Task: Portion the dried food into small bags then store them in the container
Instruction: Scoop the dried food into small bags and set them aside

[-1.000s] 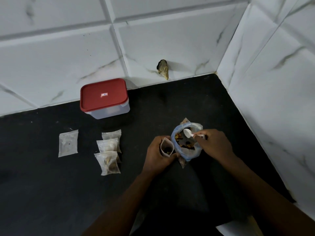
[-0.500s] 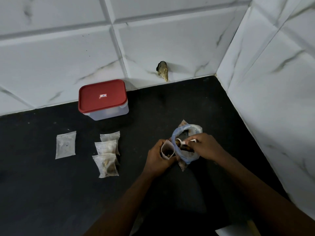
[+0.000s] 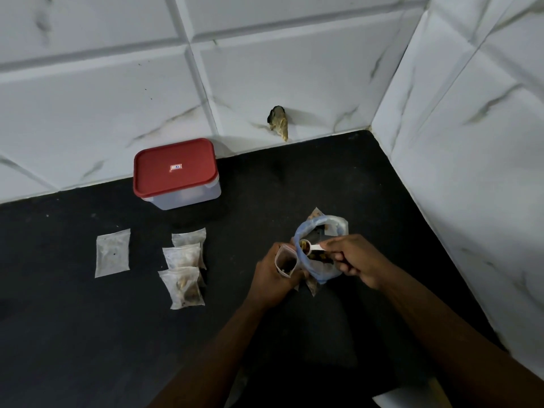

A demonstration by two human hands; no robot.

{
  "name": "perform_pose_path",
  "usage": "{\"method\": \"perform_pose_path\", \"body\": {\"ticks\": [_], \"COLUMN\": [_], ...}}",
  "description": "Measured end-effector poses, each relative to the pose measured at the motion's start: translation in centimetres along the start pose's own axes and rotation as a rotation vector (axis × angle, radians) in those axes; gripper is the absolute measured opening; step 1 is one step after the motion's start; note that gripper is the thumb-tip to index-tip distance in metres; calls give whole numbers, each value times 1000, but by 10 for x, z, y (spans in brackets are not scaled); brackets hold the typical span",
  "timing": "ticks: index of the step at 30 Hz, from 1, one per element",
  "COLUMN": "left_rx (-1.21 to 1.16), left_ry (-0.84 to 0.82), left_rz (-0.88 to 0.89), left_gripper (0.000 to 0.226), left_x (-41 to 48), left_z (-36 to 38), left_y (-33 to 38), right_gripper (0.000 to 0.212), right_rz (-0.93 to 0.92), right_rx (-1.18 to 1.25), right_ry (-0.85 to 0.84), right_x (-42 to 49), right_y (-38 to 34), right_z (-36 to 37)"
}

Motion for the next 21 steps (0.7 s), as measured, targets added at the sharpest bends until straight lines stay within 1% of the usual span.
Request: {"method": "perform_pose_path", "body": {"ticks": [2,6,9,12,14,18,21], "left_rx": [-16,-7,-8,5,34,78,88], "left_ry": [-3,7,10,19,32,52,64], "left_rz": [-1,18,37,91,119,152,162], "left_gripper": [38,41,45,54,56,56,55], "left_x": [0,-1,-1,-1,-1,-1,-2], "left_z": [0,0,-1,-2,-2,-4,-4], "left_y": [1,0,1,6,8,6,6], "right_gripper": [26,18,29,26,23,26,23], "right_rz": [17,53,58,70,74,60,51], "right_rx": [17,193,281,339,338,205,168], "right_ry": [-10,-37,-69,-106,-110,-76,-60], "right_x": [0,-1,1,-1,-2,-1,-1], "right_y": [2,12,21,25,28,30,25], "right_z": [-5,-19,-20,-19,-19,-17,-13]}}
Point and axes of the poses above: each hand's wrist, its own x-axis towards the middle knuckle, its own z-axis out of the palm, y = z × x, the point moved 7 cm from there along x, towards the middle knuckle, and after that the axes turned 1 degree about z, right-handed, at the moved point
